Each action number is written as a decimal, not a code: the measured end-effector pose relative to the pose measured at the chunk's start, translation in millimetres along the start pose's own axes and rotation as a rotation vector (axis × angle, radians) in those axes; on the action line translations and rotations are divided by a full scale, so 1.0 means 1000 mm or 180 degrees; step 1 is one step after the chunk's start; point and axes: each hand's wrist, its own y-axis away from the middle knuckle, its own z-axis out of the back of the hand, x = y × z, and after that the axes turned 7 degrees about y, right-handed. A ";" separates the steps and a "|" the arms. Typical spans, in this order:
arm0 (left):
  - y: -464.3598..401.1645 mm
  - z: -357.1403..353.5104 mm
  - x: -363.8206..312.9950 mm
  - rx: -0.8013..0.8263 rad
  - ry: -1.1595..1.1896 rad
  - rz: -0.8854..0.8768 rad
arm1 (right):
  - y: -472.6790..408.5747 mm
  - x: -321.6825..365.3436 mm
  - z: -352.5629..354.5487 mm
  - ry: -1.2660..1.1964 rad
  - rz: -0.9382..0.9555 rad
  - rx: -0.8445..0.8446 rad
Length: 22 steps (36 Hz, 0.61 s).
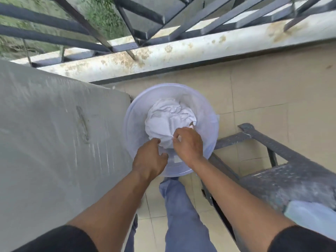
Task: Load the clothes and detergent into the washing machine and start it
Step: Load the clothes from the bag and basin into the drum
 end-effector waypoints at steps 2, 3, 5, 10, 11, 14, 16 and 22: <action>0.018 0.013 -0.013 -0.0062 -0.0073 -0.0107 | 0.028 0.010 0.022 -0.0219 0.0001 -0.0039; 0.027 0.020 -0.019 -0.0080 -0.0156 -0.0149 | 0.042 0.016 0.034 -0.0331 0.0001 -0.0069; 0.046 0.037 -0.031 -0.0084 -0.0387 -0.0285 | 0.069 0.029 0.058 -0.0498 0.0043 -0.0099; 0.095 0.080 -0.064 -0.0257 -0.0885 -0.0621 | 0.142 0.068 0.126 -0.0780 0.0418 -0.0464; 0.106 0.088 -0.070 -0.0321 -0.0990 -0.0639 | 0.156 0.076 0.140 -0.0830 0.0495 -0.0606; 0.143 0.110 -0.086 -0.0638 -0.1186 -0.0777 | 0.192 0.096 0.178 -0.0982 0.0620 -0.0965; 0.168 0.123 -0.094 -0.0986 -0.1067 -0.0954 | 0.213 0.107 0.201 -0.0969 0.0754 -0.1236; 0.247 0.160 -0.117 -0.1622 -0.0513 -0.1400 | 0.249 0.123 0.247 -0.0396 0.1108 -0.1789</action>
